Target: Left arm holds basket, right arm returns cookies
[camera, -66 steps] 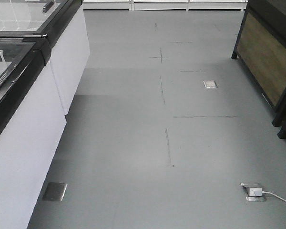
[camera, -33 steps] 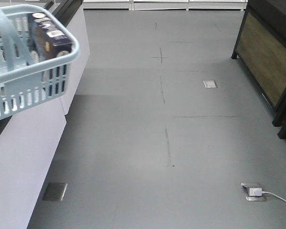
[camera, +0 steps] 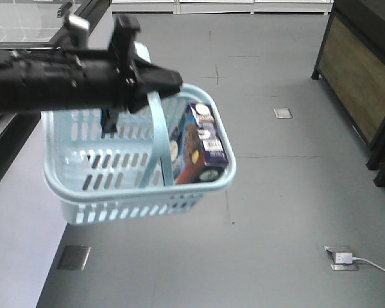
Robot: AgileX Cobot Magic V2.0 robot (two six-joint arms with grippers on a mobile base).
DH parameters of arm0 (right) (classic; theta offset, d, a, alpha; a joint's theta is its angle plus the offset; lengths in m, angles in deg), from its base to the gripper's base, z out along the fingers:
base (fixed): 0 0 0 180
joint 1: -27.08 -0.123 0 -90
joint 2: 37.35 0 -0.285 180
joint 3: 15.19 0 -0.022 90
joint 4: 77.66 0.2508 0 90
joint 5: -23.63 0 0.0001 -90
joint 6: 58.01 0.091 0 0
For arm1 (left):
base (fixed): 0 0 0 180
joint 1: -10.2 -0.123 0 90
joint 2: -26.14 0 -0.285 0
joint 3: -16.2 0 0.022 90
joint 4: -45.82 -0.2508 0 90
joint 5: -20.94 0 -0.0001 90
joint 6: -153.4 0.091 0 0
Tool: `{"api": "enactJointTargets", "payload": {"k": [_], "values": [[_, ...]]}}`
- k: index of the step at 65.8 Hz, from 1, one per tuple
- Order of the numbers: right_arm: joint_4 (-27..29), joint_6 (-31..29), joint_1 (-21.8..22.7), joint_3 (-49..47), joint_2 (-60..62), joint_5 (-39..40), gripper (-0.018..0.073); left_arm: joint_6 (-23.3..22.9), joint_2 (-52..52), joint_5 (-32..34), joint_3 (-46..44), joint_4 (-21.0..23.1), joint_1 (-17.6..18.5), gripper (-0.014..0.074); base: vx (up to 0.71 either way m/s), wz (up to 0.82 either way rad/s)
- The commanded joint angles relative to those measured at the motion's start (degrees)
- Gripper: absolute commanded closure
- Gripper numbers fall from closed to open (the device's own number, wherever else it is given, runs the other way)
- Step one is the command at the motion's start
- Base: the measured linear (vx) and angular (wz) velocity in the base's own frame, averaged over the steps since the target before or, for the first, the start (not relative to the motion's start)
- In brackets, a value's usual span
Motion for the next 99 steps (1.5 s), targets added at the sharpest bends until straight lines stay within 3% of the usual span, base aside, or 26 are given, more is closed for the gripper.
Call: {"api": "enactJointTargets", "payload": {"k": [1, 5, 17, 26, 39, 47, 75, 88, 99], "values": [[0.00, -0.10, -0.03, -0.04, 0.58, 4.14, 0.0568, 5.61, -2.68, 0.86, 4.19, 9.68, 3.26, 0.0604, 0.00, 0.00], [0.00, -0.10, -0.03, -0.04, 0.58, 4.14, 0.0568, 10.47, -2.68, -1.12, 8.25, 14.61, 4.02, 0.0604, 0.00, 0.00], [0.00, -0.10, -0.03, -0.04, 0.58, 4.14, 0.0568, 14.68, -2.68, -7.11, 14.84, 14.61, 6.25, 0.0604, 0.00, 0.00], [0.00, -0.10, -0.03, -0.04, 0.58, 4.14, 0.0568, 18.53, -2.68, -5.62, 18.00, 14.61, 9.45, 0.0604, 0.00, 0.00], [0.00, -0.10, -0.03, -0.04, 0.58, 4.14, 0.0568, 19.04, -2.51, 0.79, 23.71, 14.61, 13.91, 0.0604, 0.00, 0.00], [0.00, -0.10, -0.03, -0.04, 0.58, 4.14, 0.0568, 21.74, -0.71, -1.23, 24.61, 14.61, 15.52, 0.0604, 0.00, 0.00], [0.00, -0.10, -0.03, -0.04, 0.58, 4.14, 0.0568, 22.21, 2.20, -1.71, 24.30, 14.61, 15.52, 0.0604, 0.00, 0.00], [0.00, -0.10, -0.03, -0.04, 0.58, 4.14, 0.0568, 21.63, 2.20, 3.06, 24.30, 14.61, 15.52, 0.0604, 0.00, 0.00], [0.00, -0.10, -0.03, -0.04, 0.53, 4.14, 0.0568, 21.31, 2.20, 3.28, 24.30, 14.38, 15.52, 0.0603, 0.00, 0.00]]}}
